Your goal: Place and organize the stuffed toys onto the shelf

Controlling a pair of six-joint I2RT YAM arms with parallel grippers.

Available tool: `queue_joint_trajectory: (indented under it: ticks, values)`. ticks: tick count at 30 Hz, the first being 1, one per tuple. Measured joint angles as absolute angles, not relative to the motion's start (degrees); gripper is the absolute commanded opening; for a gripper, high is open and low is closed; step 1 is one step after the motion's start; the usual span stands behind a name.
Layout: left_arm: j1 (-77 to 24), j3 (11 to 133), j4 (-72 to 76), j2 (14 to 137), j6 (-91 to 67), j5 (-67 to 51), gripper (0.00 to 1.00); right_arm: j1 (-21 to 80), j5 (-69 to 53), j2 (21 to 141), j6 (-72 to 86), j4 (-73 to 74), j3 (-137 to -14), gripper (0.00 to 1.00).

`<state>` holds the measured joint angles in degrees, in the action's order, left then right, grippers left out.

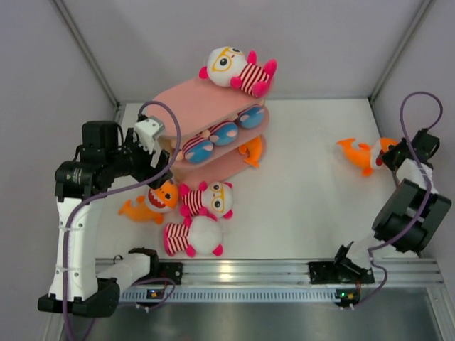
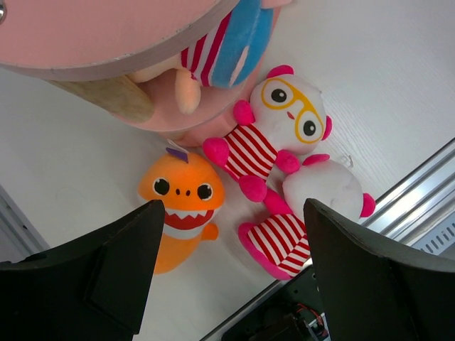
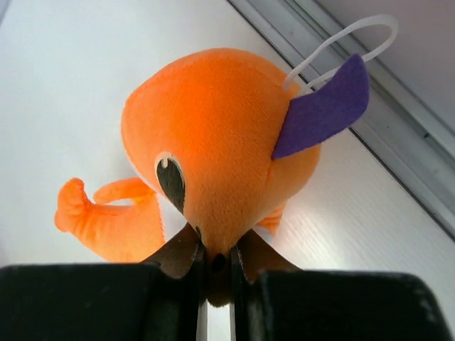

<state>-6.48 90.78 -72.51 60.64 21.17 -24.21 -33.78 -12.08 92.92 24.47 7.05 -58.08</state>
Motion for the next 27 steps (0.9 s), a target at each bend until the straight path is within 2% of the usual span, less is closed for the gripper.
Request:
queue_joint_trajectory:
  ticks: [4,7,11,12,13,14,17,21,24,27]
  values:
    - [-6.5,90.8,-72.5,59.5,21.2,-25.5,0.85,-28.1,-10.8,77.4,17.6,13.8,-58.6,0.0]
    - [-6.5,90.8,-72.5,58.6,21.2,-28.0,0.86,-13.2,-8.2,65.6,10.7,19.3,-63.2,0.0]
    - [-6.5,90.8,-72.5,57.4,21.2,-31.4,0.88,7.5,-9.1,56.6,1.6,27.8,-70.8,0.0]
    - [-6.5,90.8,-72.5,57.2,21.2,-32.4,0.91,11.2,-8.8,55.2,-0.8,31.2,-72.6,0.0]
    - [-6.5,90.8,-72.5,57.0,21.3,-33.4,0.98,15.5,-8.4,54.2,-3.2,35.1,-74.7,0.0]
    - [-6.5,90.8,-72.5,56.9,21.4,-34.3,0.98,19.6,-7.0,53.5,-5.1,38.8,-76.5,0.0]
    - [-6.5,90.8,-72.5,56.8,21.3,-38.4,0.98,31.7,-5.3,54.1,-8.1,50.1,-82.5,0.0]
    - [-6.5,90.8,-72.5,56.8,21.3,-44.4,0.98,48.6,4.3,63.2,-7.6,62.9,-94.1,0.0]
    - [-6.5,90.8,-72.5,56.8,21.0,-46.5,0.98,61.6,12.0,72.0,-8.4,61.8,-99.2,0.0]
    - [-6.5,90.7,-72.5,56.9,20.7,-47.0,0.98,68.2,12.3,79.1,-10.0,56.5,-99.7,0.0]
